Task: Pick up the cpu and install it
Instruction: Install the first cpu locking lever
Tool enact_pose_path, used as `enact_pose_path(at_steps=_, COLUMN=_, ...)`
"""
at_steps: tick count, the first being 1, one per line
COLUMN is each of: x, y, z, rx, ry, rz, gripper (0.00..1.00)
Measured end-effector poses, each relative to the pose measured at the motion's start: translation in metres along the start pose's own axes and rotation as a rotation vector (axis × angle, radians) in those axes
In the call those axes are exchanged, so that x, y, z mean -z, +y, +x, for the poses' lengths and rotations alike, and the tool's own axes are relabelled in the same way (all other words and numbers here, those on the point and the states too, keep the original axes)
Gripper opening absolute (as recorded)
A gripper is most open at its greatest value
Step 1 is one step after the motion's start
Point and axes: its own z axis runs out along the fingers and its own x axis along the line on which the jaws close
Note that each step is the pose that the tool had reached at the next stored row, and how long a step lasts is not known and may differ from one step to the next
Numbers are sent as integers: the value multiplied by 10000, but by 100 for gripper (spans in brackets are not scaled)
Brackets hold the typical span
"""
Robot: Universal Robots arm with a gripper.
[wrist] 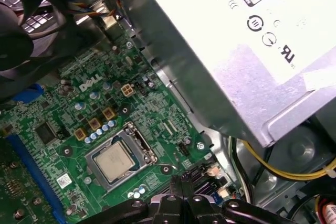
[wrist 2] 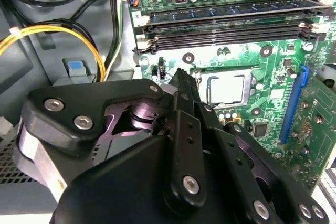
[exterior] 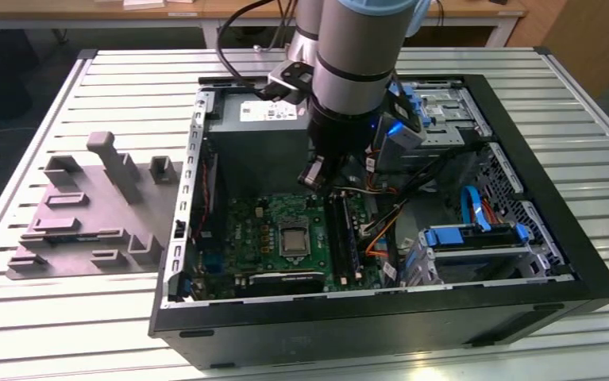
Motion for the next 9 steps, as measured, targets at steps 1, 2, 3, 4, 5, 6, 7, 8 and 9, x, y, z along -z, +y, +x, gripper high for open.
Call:
enact_pose_path(at_steps=1, x=-1, y=0, z=-8, rx=-1, ry=0, rz=0, gripper=11)
enact_pose_path(at_steps=2, x=-1, y=3, z=-19, rx=-2, ry=1, rz=0, gripper=11)
enact_pose_path(at_steps=3, x=-3, y=6, z=-28, rx=-2, ry=0, rz=1, gripper=11)
enact_pose_path(at_steps=4, x=-3, y=10, z=-34, rx=-2, ry=0, rz=0, gripper=11)
enact_pose_path(at_steps=5, x=-4, y=13, z=-39, rx=-1, ry=0, rz=0, gripper=11)
enact_pose_path(at_steps=6, x=-5, y=15, z=-43, rx=-1, ry=0, rz=1, gripper=11)
enact_pose_path(at_steps=7, x=-6, y=18, z=-46, rx=-1, ry=1, rz=1, gripper=11)
enact_pose_path(at_steps=8, x=-9, y=23, z=-51, rx=-2, ry=0, rz=1, gripper=11)
enact_pose_path(at_steps=9, x=-12, y=28, z=-59, rx=-2, ry=-1, rz=0, gripper=11)
